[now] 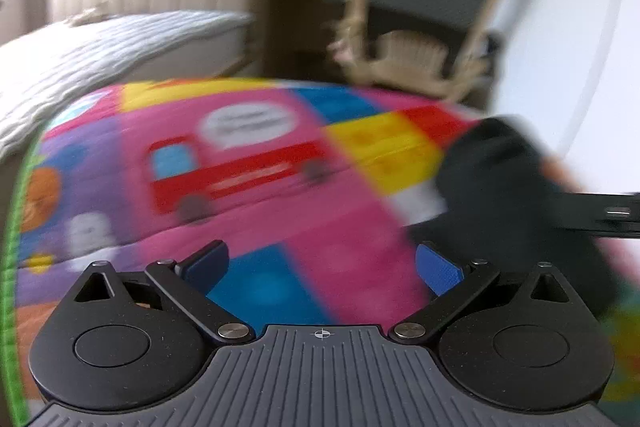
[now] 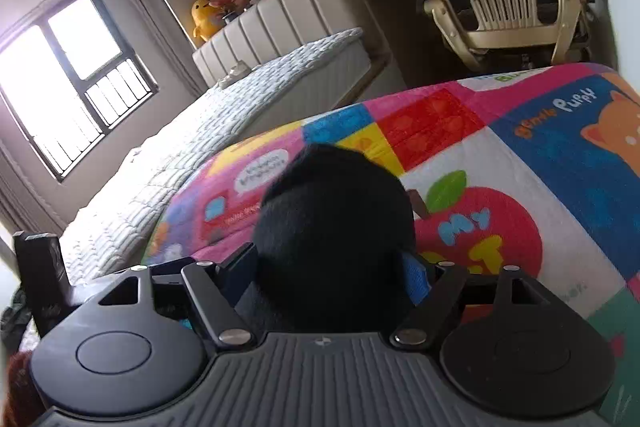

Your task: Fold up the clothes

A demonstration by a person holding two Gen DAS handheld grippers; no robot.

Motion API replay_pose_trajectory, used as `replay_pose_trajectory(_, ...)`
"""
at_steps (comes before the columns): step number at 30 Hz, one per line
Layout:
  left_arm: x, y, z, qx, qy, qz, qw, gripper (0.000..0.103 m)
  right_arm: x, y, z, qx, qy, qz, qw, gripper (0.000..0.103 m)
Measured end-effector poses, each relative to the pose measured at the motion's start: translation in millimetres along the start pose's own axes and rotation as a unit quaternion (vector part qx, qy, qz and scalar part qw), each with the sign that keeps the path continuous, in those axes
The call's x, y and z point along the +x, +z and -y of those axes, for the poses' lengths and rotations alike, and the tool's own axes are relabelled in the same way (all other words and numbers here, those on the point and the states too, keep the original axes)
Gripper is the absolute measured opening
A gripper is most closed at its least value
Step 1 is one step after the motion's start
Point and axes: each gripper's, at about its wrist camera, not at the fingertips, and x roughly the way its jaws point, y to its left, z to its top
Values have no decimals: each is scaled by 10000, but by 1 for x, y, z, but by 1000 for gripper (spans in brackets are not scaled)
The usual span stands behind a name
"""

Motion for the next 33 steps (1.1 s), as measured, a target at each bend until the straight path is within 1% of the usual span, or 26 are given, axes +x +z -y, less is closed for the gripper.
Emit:
replay_pose_trajectory(1,3,-2,-6,-126,43,-54,9999,102,1,-2,-2,-25,-27,29,10000,75)
replay_pose_trajectory(2,2,-3,-11,-359,-116,-62,9993,102,2,-2,-3,36,-46,34,10000,75)
replay_pose_trajectory(3,-1,-4,-14,-548,-308,-39,9980,102,2,-1,-3,137,-59,30,9999,74)
replay_pose_trajectory(5,-14,-4,-12,-694,-858,150,9938,102,3,1,-1,344,-46,9,9994,73)
replay_pose_trajectory(7,-27,-5,-1,-522,-1417,332,9880,102,3,4,7,565,40,-35,9984,72)
replay_pose_trajectory(8,-33,-6,7,-348,-1673,402,9845,102,3,5,11,676,83,-57,9977,72)
replay_pose_trajectory(9,-38,-7,18,-154,-1838,431,9819,102,3,6,15,786,126,-79,9968,72)
replay_pose_trajectory(10,-40,-10,29,54,-1896,424,9809,102,3,7,19,897,169,-101,9958,72)
replay_pose_trajectory(11,-41,-12,40,261,-1954,416,9795,102,2,7,20,879,189,-124,9959,72)
replay_pose_trajectory(12,-40,-14,50,430,-1941,399,9792,102,1,8,18,765,184,-148,9968,72)
replay_pose_trajectory(14,-30,-17,63,541,-1654,333,9842,103,-2,9,11,440,109,-195,9988,73)
replay_pose_trajectory(17,-17,-19,60,213,-1533,283,9875,103,-10,14,-5,-120,-152,-126,9997,73)
replay_pose_trajectory(20,-13,-23,44,-157,-1384,299,9898,103,-20,22,-30,-869,-377,255,9952,72)
replay_pose_trajectory(21,-13,-24,38,-235,-1297,314,9908,103,-23,25,-39,-1104,-412,390,9923,68)
replay_pose_trajectory(22,-13,-26,32,-318,-1227,319,9914,103,-24,27,-49,-1333,-409,514,9889,58)
replay_pose_trajectory(23,-12,-27,26,-404,-1197,308,9915,103,-22,30,-56,-1489,-395,582,9864,53)
replay_pose_trajectory(24,-12,-27,23,-472,-1204,293,9912,103,-15,32,-60,-1548,-354,533,9859,51)
replay_pose_trajectory(25,-12,-27,20,-540,-1211,277,9908,103,-5,34,-60,-1495,-293,375,9876,50)
replay_pose_trajectory(27,-12,-27,18,-557,-1195,285,9909,103,25,33,-50,-1134,-261,-88,9932,50)
replay_pose_trajectory(28,-12,-27,18,-520,-1154,297,9915,103,36,31,-43,-1022,-274,-158,9943,50)
replay_pose_trajectory(30,-12,-27,20,-461,-1009,296,9934,103,48,29,-33,-877,-233,-121,9958,50)
replay_pose_trajectory(32,-11,-27,19,-476,-985,256,9937,103,45,33,-28,-653,-124,-156,9977,50)
replay_pose_trajectory(33,-9,-26,19,-487,-1015,227,9934,103,41,33,-28,-681,-153,-156,9974,50)
